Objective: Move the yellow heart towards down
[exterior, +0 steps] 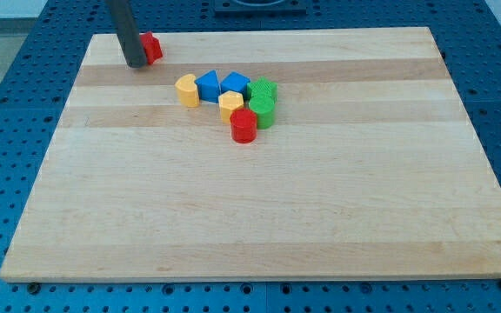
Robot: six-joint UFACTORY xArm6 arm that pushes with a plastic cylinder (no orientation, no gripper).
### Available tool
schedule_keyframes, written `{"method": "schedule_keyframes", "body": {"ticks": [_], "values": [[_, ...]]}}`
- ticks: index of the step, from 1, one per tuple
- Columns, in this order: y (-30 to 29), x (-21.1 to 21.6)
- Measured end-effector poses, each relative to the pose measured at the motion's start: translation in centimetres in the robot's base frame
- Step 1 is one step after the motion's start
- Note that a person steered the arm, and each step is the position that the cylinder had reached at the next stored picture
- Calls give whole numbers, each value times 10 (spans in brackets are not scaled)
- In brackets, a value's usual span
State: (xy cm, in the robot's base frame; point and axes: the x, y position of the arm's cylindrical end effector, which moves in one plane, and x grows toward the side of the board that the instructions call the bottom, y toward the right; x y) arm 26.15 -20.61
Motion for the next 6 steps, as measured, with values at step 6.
{"method": "schedule_keyframes", "body": {"ticks": [6], "values": [[137, 115]]}}
